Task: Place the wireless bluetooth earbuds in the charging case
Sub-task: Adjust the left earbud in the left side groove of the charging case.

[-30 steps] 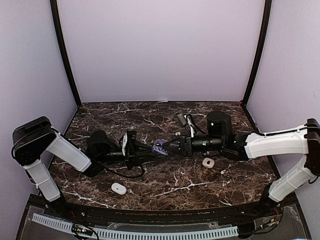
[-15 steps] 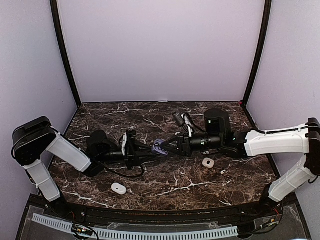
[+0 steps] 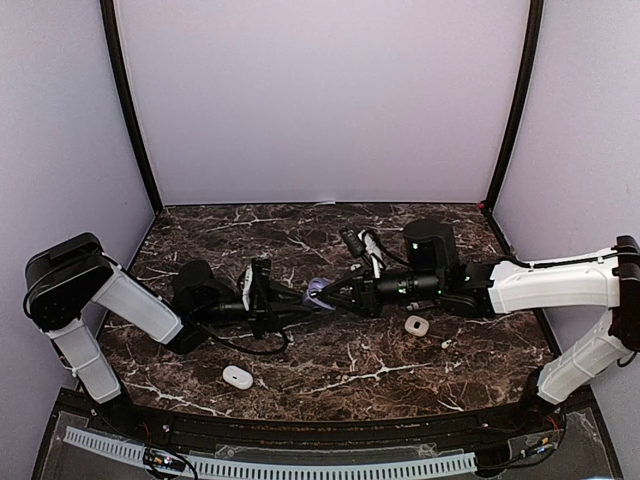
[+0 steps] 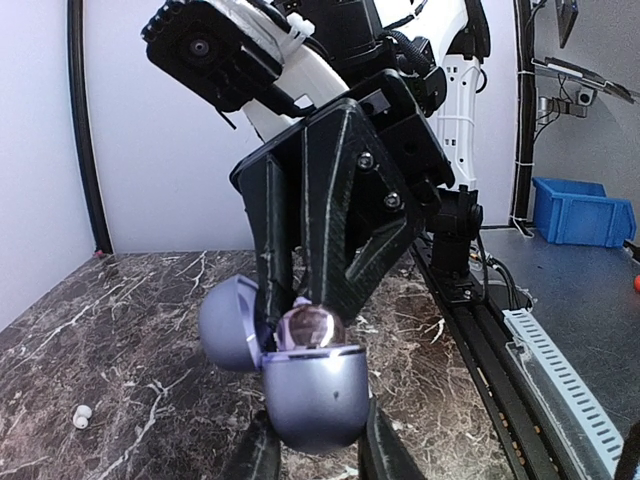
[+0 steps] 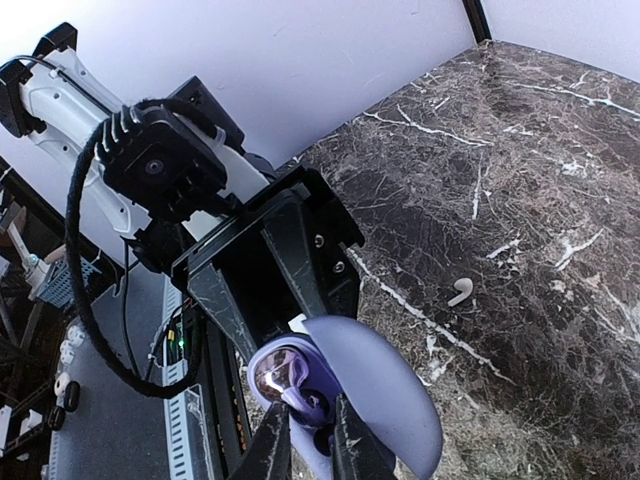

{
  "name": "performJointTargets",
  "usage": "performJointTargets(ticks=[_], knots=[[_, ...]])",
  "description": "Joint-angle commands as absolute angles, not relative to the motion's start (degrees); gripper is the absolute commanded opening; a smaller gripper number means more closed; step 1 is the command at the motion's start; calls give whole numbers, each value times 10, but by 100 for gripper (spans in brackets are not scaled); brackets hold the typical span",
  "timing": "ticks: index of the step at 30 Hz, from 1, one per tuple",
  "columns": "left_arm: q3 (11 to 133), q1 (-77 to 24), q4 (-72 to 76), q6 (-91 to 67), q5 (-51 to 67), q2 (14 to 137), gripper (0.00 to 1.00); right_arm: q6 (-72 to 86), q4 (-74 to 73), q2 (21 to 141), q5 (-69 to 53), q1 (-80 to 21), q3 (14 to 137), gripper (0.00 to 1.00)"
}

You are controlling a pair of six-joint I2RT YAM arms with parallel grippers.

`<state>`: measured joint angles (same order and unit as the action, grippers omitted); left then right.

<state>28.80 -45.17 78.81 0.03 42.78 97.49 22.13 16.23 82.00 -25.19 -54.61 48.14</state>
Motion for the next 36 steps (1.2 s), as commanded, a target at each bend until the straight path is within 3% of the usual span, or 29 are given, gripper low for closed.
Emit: performJointTargets(ticks=[1,28,36], knots=[[295,-454,827,-9,456,972,2,195,157,822,-228,-557,502,13],[297,-454,808,0,465,969,2,173,131,756,-193,-563,494,23],[297,-454,806,-4,465,968,2,171,125,793,-233,-565,519,14]])
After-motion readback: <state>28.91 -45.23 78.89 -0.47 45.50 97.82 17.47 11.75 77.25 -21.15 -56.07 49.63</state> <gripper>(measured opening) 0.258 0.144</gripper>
